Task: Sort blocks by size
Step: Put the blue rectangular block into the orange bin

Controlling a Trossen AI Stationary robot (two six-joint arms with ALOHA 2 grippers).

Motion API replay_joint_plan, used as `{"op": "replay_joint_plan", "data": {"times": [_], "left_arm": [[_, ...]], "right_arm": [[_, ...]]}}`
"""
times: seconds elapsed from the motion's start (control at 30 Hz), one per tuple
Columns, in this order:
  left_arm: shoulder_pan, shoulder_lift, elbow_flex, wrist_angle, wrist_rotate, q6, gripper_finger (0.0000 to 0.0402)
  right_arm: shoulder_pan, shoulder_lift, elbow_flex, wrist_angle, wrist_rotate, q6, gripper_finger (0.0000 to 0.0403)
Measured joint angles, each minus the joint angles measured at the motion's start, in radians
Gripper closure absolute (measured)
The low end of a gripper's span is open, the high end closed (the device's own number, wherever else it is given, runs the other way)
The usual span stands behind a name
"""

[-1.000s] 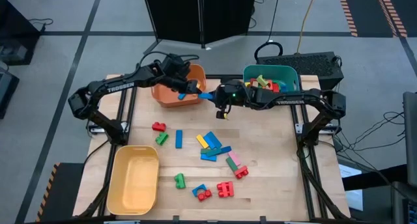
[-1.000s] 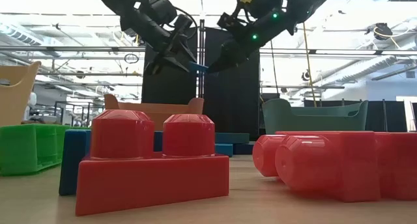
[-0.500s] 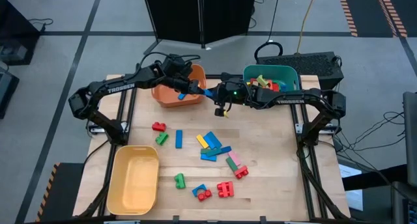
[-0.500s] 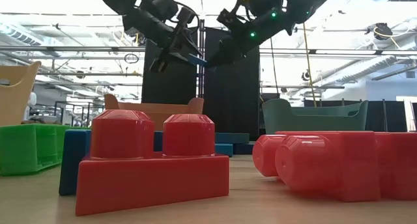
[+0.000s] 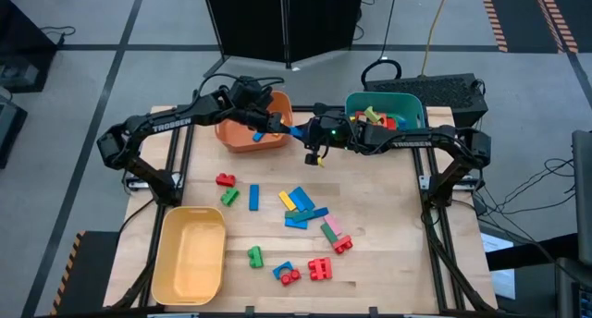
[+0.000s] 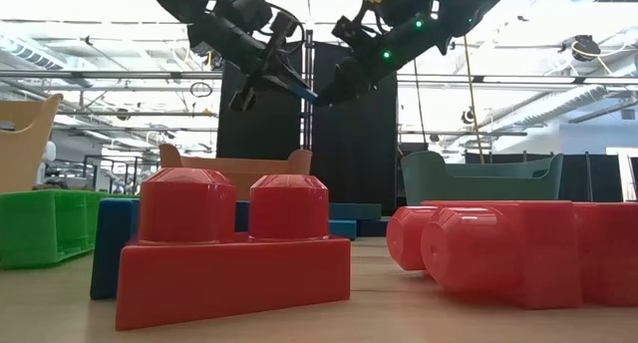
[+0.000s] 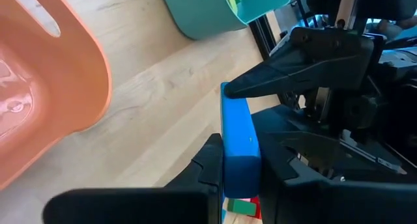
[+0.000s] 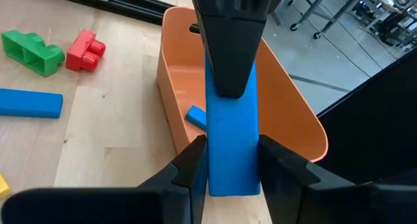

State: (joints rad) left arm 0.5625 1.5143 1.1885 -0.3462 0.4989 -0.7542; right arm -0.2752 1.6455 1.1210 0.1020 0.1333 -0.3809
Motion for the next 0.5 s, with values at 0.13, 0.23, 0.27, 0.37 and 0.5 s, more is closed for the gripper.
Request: {"op": "replay_joint_plan", "data": {"times": [0.13,0.23,0.27,0.37,0.5], "left_arm": [[0.008,0.000,0.000,0.001,-0.008,0.020,0.0366],[0.025,0.000,0.000,-0.003,-0.010,0.030,0.0366],[0.032,0.000,0.000,-0.004,-0.012,0.031,0.0366],[0.053,0.000,-0.001,-0.011,-0.026,0.038,0.0366],[0.081,0.000,0.000,-0.040,-0.049,0.077,0.0366]], "right_arm": [[-0.001,0.000,0.000,-0.001,0.000,0.025,0.0285],[-0.004,0.000,0.000,-0.003,0.004,0.068,0.0273],[-0.006,0.000,0.000,-0.008,0.007,0.083,0.0268],[-0.006,0.000,0.001,-0.037,0.005,0.131,0.0255],[-0.003,0.001,0.001,-0.113,-0.010,0.187,0.0242]]}}
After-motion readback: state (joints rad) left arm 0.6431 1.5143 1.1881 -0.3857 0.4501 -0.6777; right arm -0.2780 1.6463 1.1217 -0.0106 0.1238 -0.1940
